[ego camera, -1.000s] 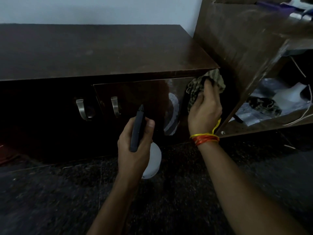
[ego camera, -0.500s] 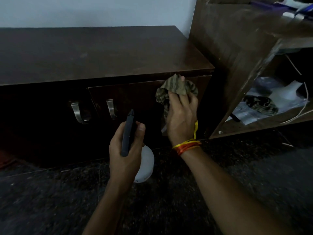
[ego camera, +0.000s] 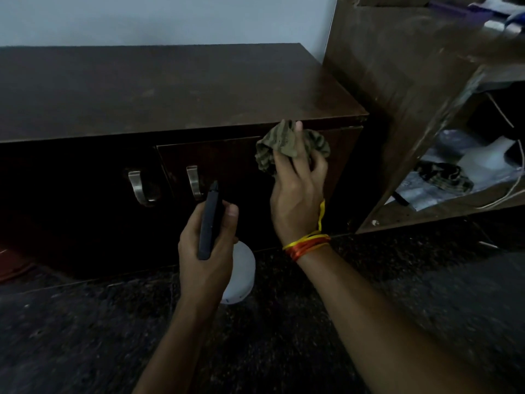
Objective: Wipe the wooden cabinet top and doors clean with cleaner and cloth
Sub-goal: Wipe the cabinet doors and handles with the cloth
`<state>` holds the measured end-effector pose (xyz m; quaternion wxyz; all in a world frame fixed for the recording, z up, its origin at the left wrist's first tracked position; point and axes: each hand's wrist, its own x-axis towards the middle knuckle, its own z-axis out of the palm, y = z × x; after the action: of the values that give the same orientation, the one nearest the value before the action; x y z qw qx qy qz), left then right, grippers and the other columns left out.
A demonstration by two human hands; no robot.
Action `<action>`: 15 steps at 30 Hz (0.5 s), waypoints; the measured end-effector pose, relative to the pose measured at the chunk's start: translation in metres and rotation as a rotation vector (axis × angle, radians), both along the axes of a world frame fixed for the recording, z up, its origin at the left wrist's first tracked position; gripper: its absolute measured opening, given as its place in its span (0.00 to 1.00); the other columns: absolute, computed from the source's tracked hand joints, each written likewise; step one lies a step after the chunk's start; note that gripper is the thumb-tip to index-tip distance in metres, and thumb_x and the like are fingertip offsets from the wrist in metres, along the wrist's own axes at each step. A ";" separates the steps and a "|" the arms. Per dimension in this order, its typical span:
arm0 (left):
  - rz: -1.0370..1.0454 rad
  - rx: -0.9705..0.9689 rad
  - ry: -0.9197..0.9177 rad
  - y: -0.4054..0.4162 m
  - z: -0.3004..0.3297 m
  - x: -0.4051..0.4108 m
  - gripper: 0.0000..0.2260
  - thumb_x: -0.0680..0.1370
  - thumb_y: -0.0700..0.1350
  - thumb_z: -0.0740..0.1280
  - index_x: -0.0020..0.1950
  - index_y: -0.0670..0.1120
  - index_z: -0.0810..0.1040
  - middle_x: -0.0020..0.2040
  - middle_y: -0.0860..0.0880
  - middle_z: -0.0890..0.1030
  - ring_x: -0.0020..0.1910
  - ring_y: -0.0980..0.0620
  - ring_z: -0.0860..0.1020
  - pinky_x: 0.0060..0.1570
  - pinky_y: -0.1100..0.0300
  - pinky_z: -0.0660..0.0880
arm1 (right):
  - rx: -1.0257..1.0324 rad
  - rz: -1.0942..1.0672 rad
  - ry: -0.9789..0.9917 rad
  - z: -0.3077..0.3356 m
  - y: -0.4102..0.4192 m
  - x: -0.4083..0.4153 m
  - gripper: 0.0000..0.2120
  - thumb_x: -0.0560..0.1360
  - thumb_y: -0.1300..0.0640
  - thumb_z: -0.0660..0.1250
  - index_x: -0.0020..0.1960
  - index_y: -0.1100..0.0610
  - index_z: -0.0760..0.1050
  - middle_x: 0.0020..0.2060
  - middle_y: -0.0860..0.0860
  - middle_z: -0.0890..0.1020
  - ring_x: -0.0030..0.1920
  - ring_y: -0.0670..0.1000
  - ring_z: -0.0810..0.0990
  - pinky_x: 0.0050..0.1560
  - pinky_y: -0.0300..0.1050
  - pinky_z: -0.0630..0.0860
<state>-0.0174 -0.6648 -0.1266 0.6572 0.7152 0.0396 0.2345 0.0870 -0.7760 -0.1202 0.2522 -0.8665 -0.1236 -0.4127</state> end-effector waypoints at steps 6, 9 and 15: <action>0.002 -0.024 0.002 0.000 0.005 0.001 0.14 0.78 0.51 0.63 0.57 0.43 0.77 0.43 0.45 0.78 0.37 0.57 0.77 0.39 0.69 0.74 | 0.066 -0.110 0.071 0.006 -0.023 0.004 0.17 0.77 0.67 0.57 0.61 0.58 0.77 0.74 0.57 0.63 0.61 0.63 0.72 0.62 0.49 0.68; 0.004 -0.015 0.005 0.002 0.005 0.000 0.12 0.78 0.52 0.63 0.55 0.46 0.77 0.44 0.44 0.78 0.37 0.56 0.77 0.39 0.69 0.74 | 0.127 -0.153 0.063 0.010 -0.012 0.001 0.19 0.77 0.67 0.57 0.64 0.57 0.75 0.74 0.57 0.64 0.62 0.63 0.72 0.64 0.47 0.67; 0.037 0.026 -0.020 0.006 0.001 0.001 0.14 0.78 0.50 0.63 0.55 0.40 0.77 0.38 0.44 0.76 0.35 0.56 0.77 0.37 0.70 0.73 | -0.084 0.028 -0.055 0.007 0.013 -0.005 0.22 0.76 0.70 0.58 0.64 0.54 0.76 0.72 0.55 0.68 0.58 0.65 0.72 0.53 0.50 0.74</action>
<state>-0.0162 -0.6583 -0.1253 0.6437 0.7206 0.0432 0.2542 0.0816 -0.7627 -0.1133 0.2179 -0.8630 -0.1596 -0.4270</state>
